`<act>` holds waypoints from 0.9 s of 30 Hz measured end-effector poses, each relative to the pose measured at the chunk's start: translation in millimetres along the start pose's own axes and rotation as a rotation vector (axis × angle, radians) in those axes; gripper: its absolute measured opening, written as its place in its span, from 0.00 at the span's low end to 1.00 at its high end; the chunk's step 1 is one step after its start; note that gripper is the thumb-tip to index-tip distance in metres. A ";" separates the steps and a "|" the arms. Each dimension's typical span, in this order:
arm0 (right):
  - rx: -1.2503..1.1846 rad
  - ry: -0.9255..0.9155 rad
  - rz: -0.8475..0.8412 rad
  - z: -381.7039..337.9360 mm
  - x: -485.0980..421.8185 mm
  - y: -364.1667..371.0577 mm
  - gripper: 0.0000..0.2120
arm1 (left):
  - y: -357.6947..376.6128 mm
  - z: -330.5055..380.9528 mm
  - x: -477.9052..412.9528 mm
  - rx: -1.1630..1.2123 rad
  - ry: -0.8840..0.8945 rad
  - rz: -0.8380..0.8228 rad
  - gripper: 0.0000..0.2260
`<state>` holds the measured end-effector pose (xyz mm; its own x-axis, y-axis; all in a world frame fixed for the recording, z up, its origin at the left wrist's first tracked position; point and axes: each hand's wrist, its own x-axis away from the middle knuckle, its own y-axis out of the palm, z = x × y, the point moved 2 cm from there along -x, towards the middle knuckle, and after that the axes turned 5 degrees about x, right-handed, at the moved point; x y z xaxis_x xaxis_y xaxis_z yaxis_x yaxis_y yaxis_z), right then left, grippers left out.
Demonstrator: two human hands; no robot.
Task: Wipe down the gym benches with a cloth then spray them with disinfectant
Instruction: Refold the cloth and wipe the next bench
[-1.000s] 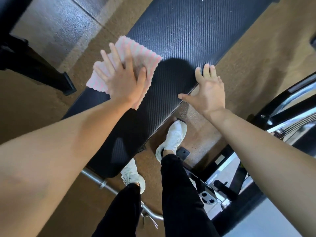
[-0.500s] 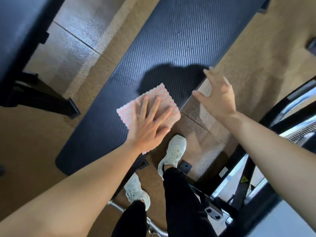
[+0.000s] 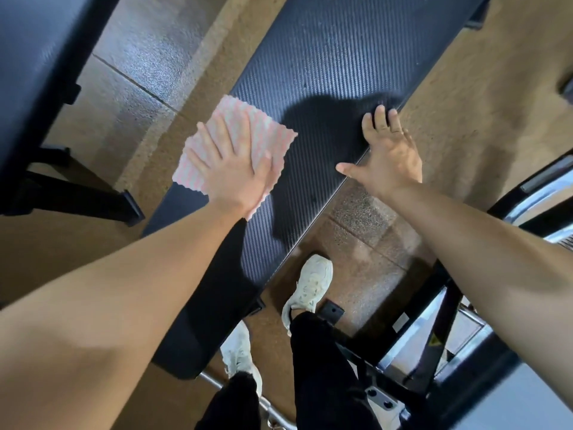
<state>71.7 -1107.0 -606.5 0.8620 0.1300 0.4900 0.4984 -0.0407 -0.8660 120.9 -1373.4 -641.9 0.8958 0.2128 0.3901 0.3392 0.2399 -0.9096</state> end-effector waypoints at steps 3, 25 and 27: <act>-0.004 -0.010 -0.016 1.6 -0.3 -0.4 0.49 | 13.6 25.0 24.3 -0.026 0.172 -0.035 0.34; -0.259 -0.133 -0.131 42.0 -2.6 -10.7 0.38 | -35.0 62.4 -97.4 -0.054 0.171 -0.057 0.35; -0.359 -0.146 -0.153 43.1 -0.8 -10.7 0.37 | -32.7 74.7 -88.4 -0.084 0.179 -0.033 0.35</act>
<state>61.7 -1063.9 -601.9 0.7661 0.2996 0.5686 0.6427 -0.3491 -0.6820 9.2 -1329.3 -636.0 0.9181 0.0327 0.3951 0.3851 0.1627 -0.9084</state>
